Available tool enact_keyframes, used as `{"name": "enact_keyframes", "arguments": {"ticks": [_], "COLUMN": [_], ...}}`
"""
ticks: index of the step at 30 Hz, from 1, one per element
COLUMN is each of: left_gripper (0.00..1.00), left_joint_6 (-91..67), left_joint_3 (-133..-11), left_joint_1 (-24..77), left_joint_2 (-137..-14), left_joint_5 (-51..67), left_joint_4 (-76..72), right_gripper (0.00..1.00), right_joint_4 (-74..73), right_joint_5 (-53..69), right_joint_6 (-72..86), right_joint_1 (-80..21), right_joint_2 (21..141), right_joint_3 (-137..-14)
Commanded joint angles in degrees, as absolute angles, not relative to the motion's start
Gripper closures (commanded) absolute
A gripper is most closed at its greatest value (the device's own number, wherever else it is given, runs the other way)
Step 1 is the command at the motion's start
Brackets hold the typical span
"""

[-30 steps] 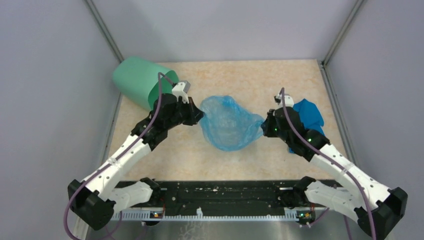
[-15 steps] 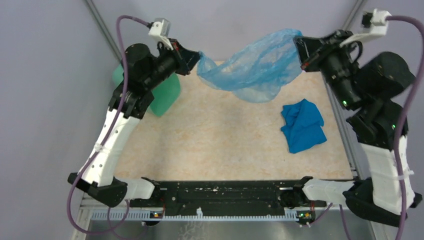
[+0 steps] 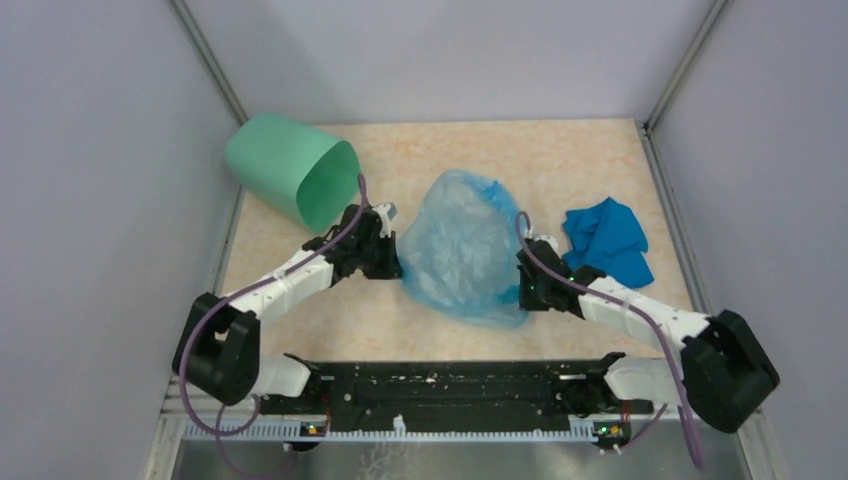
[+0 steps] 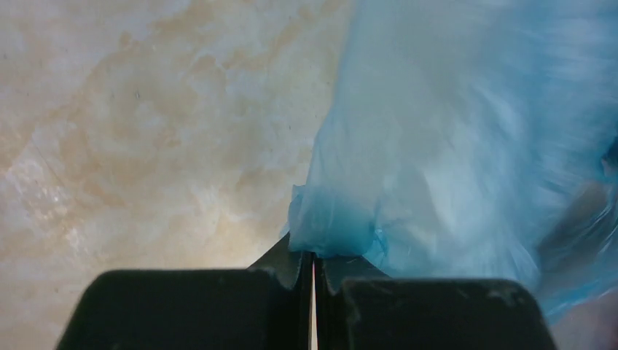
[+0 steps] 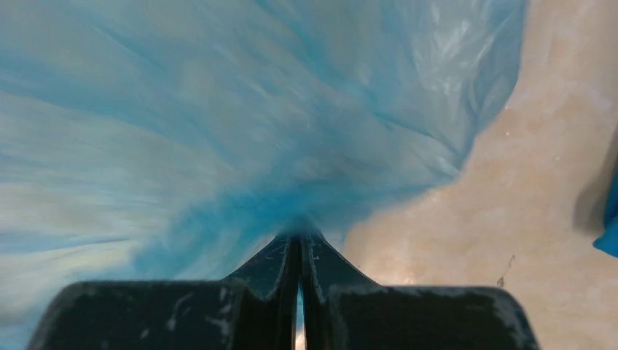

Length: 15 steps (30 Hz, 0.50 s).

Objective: Put the trash bags into the trash bin

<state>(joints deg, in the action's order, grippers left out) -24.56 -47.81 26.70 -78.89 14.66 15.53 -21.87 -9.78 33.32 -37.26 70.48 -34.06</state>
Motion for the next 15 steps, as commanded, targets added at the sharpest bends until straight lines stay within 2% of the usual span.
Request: {"name": "enact_keyframes", "arguments": {"ticks": [1,10,15], "left_gripper": [1.0,1.0,1.0], "left_joint_6": [-23.47,-23.0,-22.08], "left_joint_3": [-51.81,-59.94,-62.76], "left_joint_1": [27.4,27.4,27.41], "left_joint_2": [-67.1,-63.93,-63.62], "left_joint_5": [14.96,14.82,12.77], "left_joint_4": [12.88,17.78,18.5], "right_gripper": [1.0,1.0,1.0], "right_joint_4": [-20.0,-33.11,-36.67], "right_joint_5": [-12.22,-20.78,-23.69], "right_joint_6": [35.09,27.44,24.09], "right_joint_1": [-37.09,-37.04,-37.05], "right_joint_2": [57.78,55.66,55.63], "right_joint_3": [-45.2,-64.39,-70.65]}}
